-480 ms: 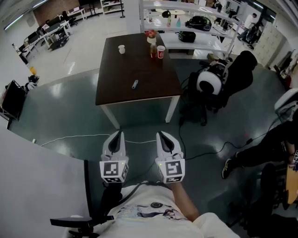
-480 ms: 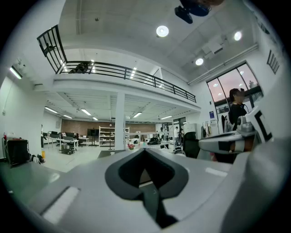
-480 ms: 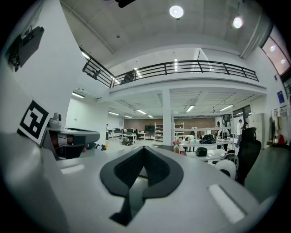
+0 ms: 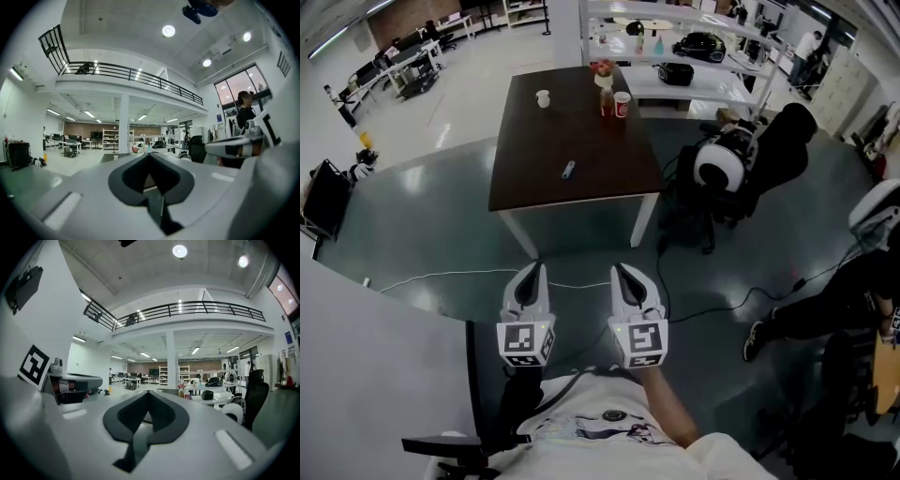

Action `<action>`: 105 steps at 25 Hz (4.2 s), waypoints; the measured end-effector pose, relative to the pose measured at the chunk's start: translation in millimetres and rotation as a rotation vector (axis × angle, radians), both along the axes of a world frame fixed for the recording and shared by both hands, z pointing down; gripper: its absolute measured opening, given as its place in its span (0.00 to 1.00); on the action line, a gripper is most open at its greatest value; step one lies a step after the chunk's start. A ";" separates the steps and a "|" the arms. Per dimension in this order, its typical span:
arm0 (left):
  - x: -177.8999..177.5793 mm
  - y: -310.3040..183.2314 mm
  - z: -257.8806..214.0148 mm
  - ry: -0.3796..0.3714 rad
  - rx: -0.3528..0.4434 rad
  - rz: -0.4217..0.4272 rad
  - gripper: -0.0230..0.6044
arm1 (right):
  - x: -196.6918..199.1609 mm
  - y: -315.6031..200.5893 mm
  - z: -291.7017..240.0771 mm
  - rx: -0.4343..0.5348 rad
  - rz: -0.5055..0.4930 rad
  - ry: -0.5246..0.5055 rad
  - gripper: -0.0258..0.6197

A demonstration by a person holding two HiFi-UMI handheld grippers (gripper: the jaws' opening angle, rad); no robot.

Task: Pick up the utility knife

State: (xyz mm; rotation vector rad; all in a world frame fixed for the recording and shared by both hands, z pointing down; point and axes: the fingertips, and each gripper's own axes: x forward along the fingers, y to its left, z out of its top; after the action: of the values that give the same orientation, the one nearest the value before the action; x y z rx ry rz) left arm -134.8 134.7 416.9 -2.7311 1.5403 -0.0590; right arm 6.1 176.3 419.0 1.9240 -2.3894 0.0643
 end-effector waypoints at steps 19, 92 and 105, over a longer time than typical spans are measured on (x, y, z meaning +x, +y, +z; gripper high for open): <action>10.5 29.1 41.9 -0.053 -0.107 -0.075 0.03 | 14.7 11.1 27.1 -0.074 -0.094 -0.025 0.04; 88.4 -366.0 91.8 -0.069 -0.287 -0.055 0.03 | 83.8 -354.3 64.5 -0.205 -0.128 -0.047 0.04; 74.4 -453.1 142.5 -0.048 -0.471 0.049 0.03 | 61.5 -456.5 81.1 -0.281 -0.092 -0.027 0.04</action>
State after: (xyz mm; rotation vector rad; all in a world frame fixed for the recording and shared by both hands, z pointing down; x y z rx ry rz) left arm -60.4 -318.4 559.4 -3.0772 1.6197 -0.5498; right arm 67.6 -280.2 500.1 1.6968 -2.3327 0.4003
